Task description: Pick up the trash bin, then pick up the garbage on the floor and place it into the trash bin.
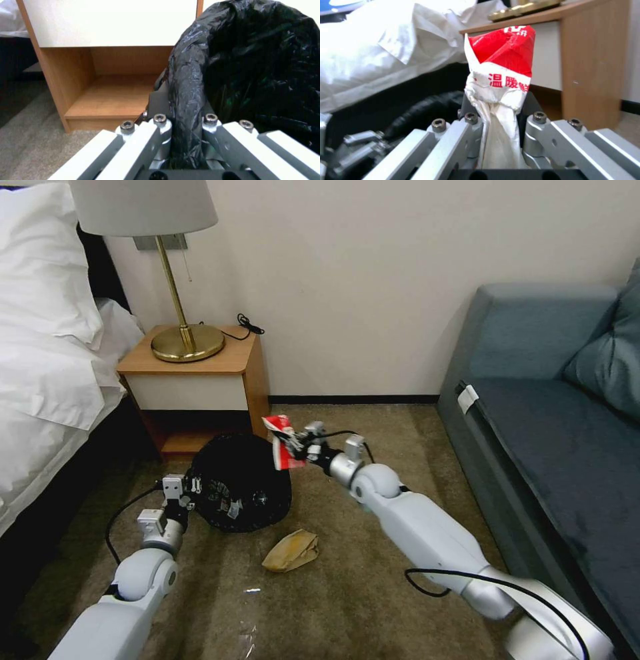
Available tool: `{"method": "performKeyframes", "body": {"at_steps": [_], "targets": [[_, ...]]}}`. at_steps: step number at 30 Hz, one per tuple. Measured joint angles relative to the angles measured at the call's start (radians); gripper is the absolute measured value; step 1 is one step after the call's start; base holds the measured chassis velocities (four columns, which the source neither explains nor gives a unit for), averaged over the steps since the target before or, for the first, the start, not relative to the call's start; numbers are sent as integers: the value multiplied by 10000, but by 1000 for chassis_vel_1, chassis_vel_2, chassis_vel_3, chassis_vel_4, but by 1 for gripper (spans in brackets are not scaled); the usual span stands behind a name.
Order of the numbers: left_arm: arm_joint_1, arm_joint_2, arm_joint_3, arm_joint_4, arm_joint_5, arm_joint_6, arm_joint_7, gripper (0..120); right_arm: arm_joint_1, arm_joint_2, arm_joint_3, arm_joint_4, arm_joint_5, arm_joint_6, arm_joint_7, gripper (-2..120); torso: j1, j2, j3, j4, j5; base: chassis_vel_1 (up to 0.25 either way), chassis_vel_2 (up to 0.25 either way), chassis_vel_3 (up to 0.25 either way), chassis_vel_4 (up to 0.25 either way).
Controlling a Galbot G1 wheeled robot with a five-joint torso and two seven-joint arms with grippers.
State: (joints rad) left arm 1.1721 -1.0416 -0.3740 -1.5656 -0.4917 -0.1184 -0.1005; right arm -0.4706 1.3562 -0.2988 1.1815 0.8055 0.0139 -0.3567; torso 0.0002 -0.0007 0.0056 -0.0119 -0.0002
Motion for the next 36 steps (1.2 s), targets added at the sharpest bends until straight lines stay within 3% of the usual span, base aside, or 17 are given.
{"method": "performKeyframes", "body": {"at_steps": [14, 21, 24, 28, 29, 36], "targets": [[-69, -88, -34, 2, -5, 25, -74, 4, -463, 613, -863, -148, -826, 369, 734, 13, 0, 1, -1, -2, 1, 0, 0, 0, 0], [2, -211, -66, 66, 56, 35, -89, 4, -652, 562, -920, -7, -918, 388, 744, 42, 0, 1, 0, -2, 1, 0, 0, 0, 0], [2, -237, -66, 66, 69, 34, -92, 4, -658, 542, -935, 47, -908, 376, 745, 48, 0, 1, -1, -2, 2, 0, 0, 0, 0], [-70, -273, 3, 66, 116, 35, -184, 4, -723, 474, -983, 221, -890, 317, 719, 69, 0, 1, 0, -2, 2, 0, 0, 0, 0], [-70, -273, 3, 66, 116, 35, -184, 4, -723, 474, -983, 221, -890, 317, 719, 69, 0, 1, 0, -2, 2, 0, 0, 0, 0], [-89, -296, 25, 66, 173, 53, -245, 4, -854, 233, -1028, 811, -601, -286, 173, 93, 0, 1, -1, -2, 3, 0, 0, 0, 0]]}}
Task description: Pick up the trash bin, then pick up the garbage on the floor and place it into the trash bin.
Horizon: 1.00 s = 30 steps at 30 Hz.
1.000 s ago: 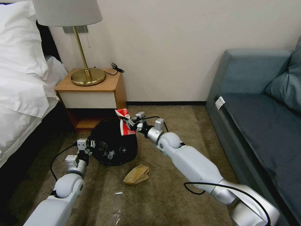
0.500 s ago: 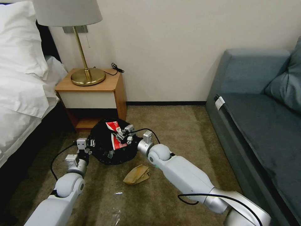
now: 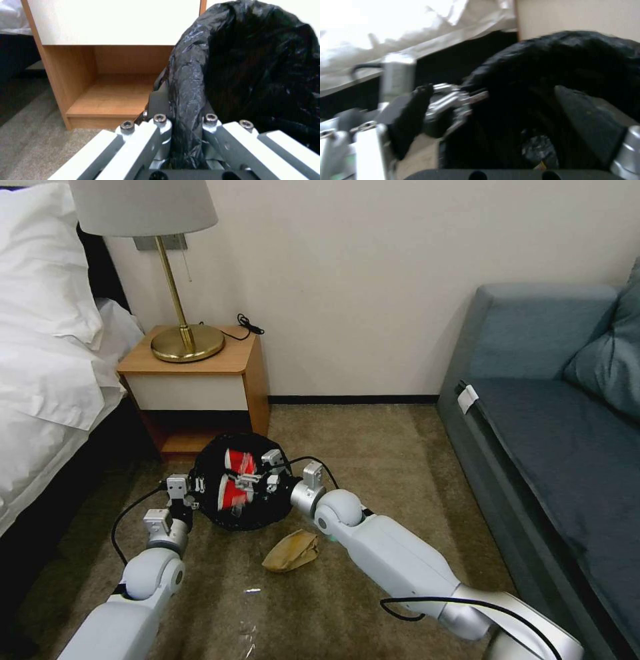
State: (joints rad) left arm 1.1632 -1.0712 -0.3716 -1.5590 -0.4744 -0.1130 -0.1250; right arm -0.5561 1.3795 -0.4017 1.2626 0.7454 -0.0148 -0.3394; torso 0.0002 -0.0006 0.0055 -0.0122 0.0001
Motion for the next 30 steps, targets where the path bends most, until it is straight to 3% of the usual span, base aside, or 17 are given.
{"method": "performKeyframes", "body": {"at_steps": [2, 9, 18, 21, 30], "targets": [[-1, -9, 0, -1, 19, 9, -26, 4, -12, -157, -56, 227, 72, -184, -294, 99, 0, 0, 0, 1, 0, 0, 0, 0, 0], [-11, -52, -130, -18, 56, 33, -69, 4, 135, -534, -200, 655, 297, -366, -560, 100, 0, 0, 0, 0, 0, 0, 0, 0, 0], [590, 321, -846, -120, 42, 37, -75, 4, 632, -1475, -470, 548, 432, -596, -1405, 100, 0, 0, 1, 2, 0, 0, 0, 0, 0], [985, 656, -1202, -120, -116, -62, 3, 4, 553, -1837, -250, -216, -114, -501, -2318, 100, -1, 0, 0, 1, 0, 0, 0, 0, 0], [1063, 765, -1329, 99, -302, -223, 190, 4, 225, -1533, 175, -2292, -1915, -137, -3317, 100, -1, 0, 0, 1, 1, 0, 0, 0, 0]]}}
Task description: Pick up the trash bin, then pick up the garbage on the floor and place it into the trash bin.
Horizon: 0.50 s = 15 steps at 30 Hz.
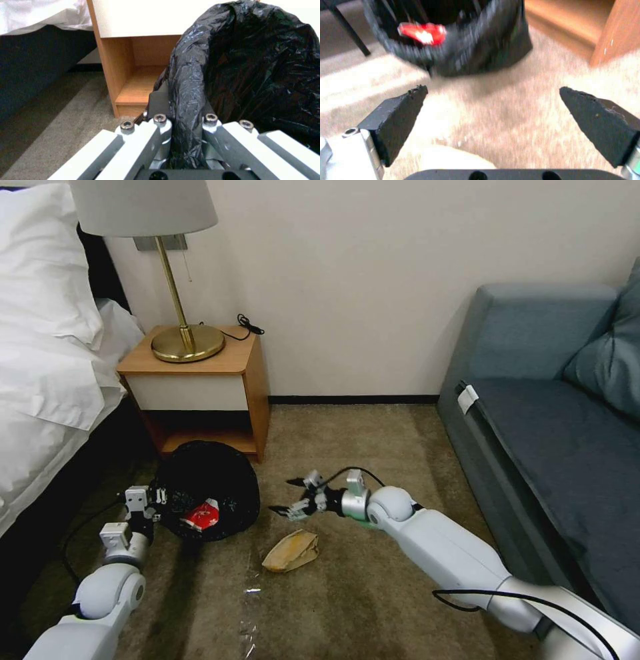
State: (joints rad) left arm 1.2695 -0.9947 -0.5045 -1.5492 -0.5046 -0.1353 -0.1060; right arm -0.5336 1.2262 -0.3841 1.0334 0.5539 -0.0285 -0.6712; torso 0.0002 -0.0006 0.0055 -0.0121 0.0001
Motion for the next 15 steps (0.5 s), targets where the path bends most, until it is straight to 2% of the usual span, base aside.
{"method": "performKeyframes", "body": {"at_steps": [7, 15], "targets": [[-142, -131, 148, 178, 0, -35, 54, 4, -385, 116, -163, -492, -517, 19, -48, 100, 0, 0, 0, -1, -2, 0, 0, 0, 0], [-317, -232, 273, 330, 13, -62, 65, 4, -785, 237, -75, -1030, -1133, 424, -389, 100, 0, 1, 0, -1, -1, 0, 0, 0, 0]]}}
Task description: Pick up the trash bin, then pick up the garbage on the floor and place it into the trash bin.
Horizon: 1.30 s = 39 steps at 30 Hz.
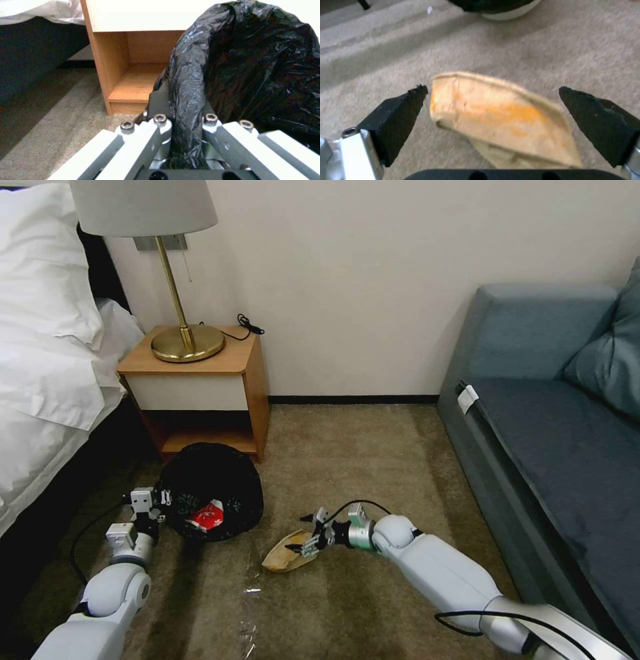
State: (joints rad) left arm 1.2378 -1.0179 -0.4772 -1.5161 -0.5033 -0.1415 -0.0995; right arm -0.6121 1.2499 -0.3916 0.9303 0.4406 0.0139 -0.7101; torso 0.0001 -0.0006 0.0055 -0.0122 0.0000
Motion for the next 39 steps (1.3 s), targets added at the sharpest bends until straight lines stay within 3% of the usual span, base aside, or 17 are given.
{"method": "performKeyframes", "body": {"at_steps": [14, 22, 28, 39], "targets": [[-128, -218, 94, 131, 37, -56, 18, 4, -300, 517, 293, -1231, -1589, 1141, -298, 100, 0, 0, 0, 2, 0, 0, 0, 0, 0], [-75, -271, -1, 191, 23, -192, 150, 4, -269, 1182, 381, -2133, -2662, 1725, 587, 100, 0, 0, 0, 0, -1, 0, 0, 0, 0], [26, -215, -156, 192, -83, -252, 233, 4, -146, 1499, 324, -2451, -2750, 1820, 1327, 100, 0, 0, 0, 1, -2, 0, 0, 0, 0], [71, -213, -232, 221, -177, -342, 309, 4, 233, 2350, 441, -3955, -2669, 2056, 1531, 97, 0, 0, 0, 1, -2, 0, 0, 0, 0]]}}
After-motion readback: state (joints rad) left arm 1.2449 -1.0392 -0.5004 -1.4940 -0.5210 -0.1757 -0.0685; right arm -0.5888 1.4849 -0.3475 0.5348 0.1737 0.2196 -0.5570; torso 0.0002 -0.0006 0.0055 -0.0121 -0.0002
